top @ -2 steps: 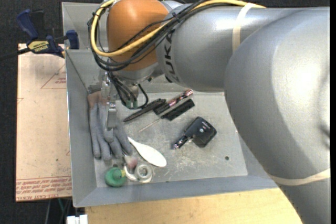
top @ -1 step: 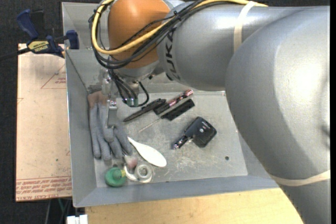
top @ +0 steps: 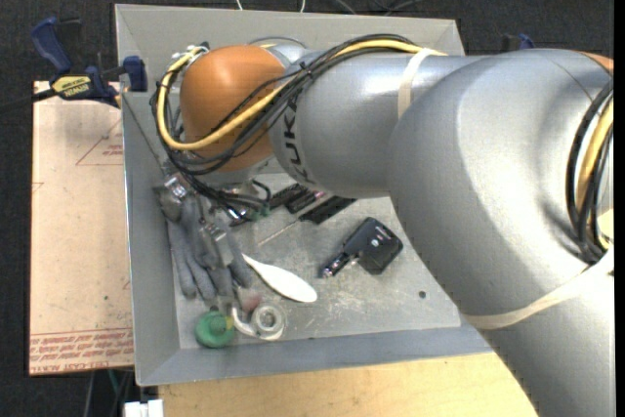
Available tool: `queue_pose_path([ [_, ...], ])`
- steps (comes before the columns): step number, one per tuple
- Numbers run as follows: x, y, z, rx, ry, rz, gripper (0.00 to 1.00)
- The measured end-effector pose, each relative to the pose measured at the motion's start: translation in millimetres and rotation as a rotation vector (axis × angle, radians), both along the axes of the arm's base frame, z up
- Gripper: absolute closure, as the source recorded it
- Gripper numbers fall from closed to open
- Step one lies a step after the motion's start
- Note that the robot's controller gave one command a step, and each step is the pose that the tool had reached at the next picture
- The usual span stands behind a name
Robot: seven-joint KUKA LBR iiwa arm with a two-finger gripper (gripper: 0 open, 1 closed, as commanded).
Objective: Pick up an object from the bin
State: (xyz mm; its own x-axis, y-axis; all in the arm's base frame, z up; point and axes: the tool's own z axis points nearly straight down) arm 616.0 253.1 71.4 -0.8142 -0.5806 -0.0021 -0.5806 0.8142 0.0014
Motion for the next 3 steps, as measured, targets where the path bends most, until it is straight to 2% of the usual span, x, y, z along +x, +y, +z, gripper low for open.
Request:
queue_pose_path([
  [1,10.9,-0.5,59.6,0.003,-0.005,0.011,0.00],
  [2,2.6,-5.5,28.3,0.003,0.003,0.377,0.00],
  [3,11.5,-5.8,1.9,-0.004,-0.010,0.440,0.00],
])
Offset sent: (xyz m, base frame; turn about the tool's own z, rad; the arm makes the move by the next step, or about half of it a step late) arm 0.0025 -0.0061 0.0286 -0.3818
